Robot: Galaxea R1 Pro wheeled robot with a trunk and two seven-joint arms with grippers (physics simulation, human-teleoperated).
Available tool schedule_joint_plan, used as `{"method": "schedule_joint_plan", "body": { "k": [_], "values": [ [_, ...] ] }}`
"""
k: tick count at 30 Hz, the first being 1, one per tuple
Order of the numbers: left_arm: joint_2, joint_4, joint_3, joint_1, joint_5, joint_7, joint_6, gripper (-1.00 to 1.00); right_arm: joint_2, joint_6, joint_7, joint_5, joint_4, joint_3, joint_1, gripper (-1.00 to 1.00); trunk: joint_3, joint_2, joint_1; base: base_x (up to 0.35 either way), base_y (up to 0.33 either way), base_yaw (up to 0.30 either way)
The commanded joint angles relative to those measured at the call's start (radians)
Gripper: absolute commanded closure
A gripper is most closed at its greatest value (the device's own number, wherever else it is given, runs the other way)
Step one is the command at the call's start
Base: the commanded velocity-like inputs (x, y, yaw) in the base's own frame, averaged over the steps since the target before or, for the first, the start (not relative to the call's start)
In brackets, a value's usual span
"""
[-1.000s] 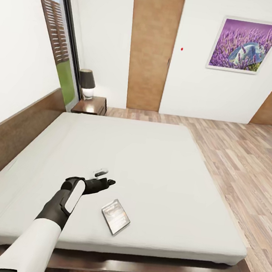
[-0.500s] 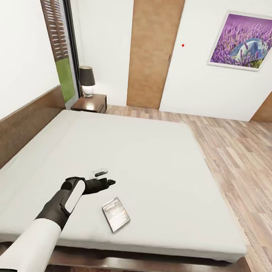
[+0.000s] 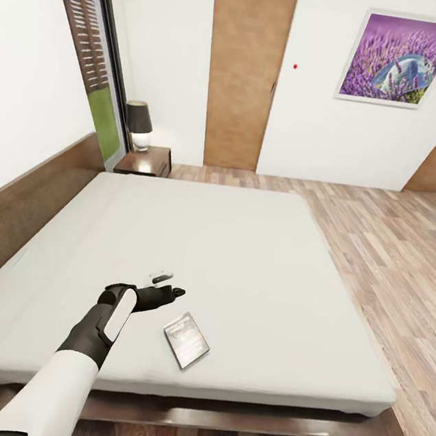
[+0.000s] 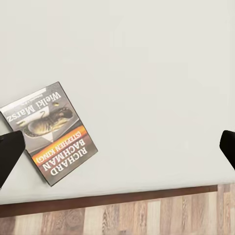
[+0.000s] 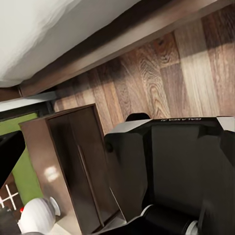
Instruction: In the bedroom, move the book from the bed onto either nightstand, and place the two sandals side by side next to the bed.
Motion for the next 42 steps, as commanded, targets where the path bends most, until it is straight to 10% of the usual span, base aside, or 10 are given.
{"method": "schedule_joint_plan", "body": {
  "k": [1,22,29,42],
  "values": [
    [-0.001,-0.001,0.005,-0.001,-0.003,-0.006,0.006,-1.00,0.000,0.006,0.005,0.010,-0.001,-0.009,-0.001,-1.00,-0.003,-0.002,0.001,0.000,0.000,0.000],
    [-0.002,-0.001,0.005,0.000,-0.003,-0.009,0.007,-1.00,0.000,0.005,0.005,0.010,-0.001,-0.009,-0.001,-1.00,-0.029,-0.002,0.001,0.000,0.000,0.000],
    [0.004,0.014,0.006,0.001,-0.005,-0.172,0.002,-1.00,0.000,0.005,0.005,0.010,-0.001,-0.009,-0.001,-1.00,-0.037,-0.002,0.001,0.000,0.000,0.000],
    [0.005,0.021,0.007,0.002,-0.008,-0.190,0.001,-1.00,0.001,0.005,0.005,0.010,-0.001,-0.009,-0.001,-1.00,-0.053,-0.002,0.001,0.000,0.000,0.000]
  ]
}}
